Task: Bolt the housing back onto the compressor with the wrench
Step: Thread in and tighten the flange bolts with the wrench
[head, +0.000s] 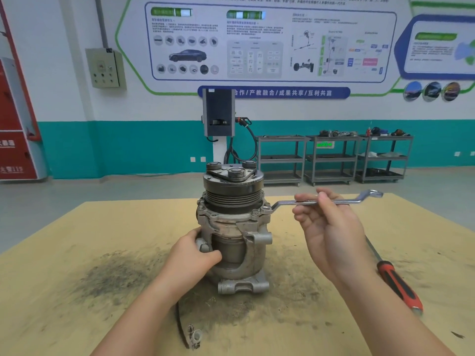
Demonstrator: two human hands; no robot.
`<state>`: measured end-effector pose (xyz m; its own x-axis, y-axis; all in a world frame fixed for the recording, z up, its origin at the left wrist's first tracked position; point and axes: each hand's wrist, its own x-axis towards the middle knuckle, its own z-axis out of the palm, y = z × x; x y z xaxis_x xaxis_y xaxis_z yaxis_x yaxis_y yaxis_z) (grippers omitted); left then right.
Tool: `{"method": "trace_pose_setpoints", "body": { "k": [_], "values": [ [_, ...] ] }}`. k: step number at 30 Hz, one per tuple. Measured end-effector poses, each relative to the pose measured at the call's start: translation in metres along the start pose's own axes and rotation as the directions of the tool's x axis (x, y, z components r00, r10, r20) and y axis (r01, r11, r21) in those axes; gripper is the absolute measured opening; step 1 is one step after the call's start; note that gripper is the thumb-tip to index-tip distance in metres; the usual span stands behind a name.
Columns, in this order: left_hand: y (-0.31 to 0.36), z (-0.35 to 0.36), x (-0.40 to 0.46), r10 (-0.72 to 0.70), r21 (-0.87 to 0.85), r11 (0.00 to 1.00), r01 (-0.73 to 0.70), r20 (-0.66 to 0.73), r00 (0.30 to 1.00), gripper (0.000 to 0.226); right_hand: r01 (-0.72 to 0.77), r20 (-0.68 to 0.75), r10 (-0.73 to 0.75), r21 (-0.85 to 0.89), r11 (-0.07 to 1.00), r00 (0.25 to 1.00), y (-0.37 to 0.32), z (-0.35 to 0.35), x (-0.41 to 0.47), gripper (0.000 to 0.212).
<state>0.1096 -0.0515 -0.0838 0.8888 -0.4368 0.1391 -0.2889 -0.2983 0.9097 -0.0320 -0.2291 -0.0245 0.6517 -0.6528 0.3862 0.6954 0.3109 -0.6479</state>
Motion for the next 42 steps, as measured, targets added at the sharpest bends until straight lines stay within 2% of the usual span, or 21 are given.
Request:
{"method": "trace_pose_setpoints", "body": {
  "k": [6,11,17,23,29,32,35,38,42],
  "values": [
    [0.006,0.007,-0.008,0.027,-0.015,1.000,-0.026,0.043,0.999,0.038,-0.095,-0.004,0.095,0.047,0.994,0.995,-0.005,-0.001,0.002,0.016],
    [0.009,0.011,-0.009,0.051,-0.005,0.999,-0.051,0.048,0.998,0.041,-0.038,-0.025,0.040,0.083,0.996,0.999,-0.009,-0.003,0.005,0.018],
    [0.009,0.013,-0.011,0.058,-0.013,0.998,-0.057,0.060,0.997,0.051,-0.036,0.052,0.038,-0.033,0.999,0.998,-0.005,-0.004,0.003,0.016],
    [0.010,0.010,-0.011,0.069,-0.026,0.997,-0.067,0.102,0.992,0.041,0.032,0.056,-0.024,-0.141,0.990,0.998,0.000,-0.006,0.003,0.019],
    [0.011,0.005,-0.010,0.081,-0.031,0.997,-0.077,0.164,0.983,0.041,-0.073,0.044,0.074,-0.023,0.997,0.996,-0.002,-0.007,0.005,0.026],
    [0.011,0.000,-0.011,0.098,-0.037,0.995,-0.092,0.222,0.970,0.044,-0.109,0.054,0.111,-0.033,0.993,0.992,-0.006,-0.007,0.006,0.027],
    [0.011,0.001,-0.011,0.121,-0.040,0.993,-0.115,0.198,0.973,0.049,-0.013,0.023,0.015,-0.093,0.996,1.000,0.000,-0.006,0.003,0.023],
    [0.010,0.005,-0.010,0.138,0.005,0.990,-0.140,0.128,0.982,0.055,0.173,-0.018,-0.179,-0.162,0.971,0.984,0.007,-0.005,-0.007,0.017],
    [0.007,0.010,-0.008,0.154,0.032,0.987,-0.156,0.075,0.985,0.051,0.429,0.133,-0.408,-0.306,0.850,0.903,0.014,-0.002,-0.025,0.018]
  ]
}}
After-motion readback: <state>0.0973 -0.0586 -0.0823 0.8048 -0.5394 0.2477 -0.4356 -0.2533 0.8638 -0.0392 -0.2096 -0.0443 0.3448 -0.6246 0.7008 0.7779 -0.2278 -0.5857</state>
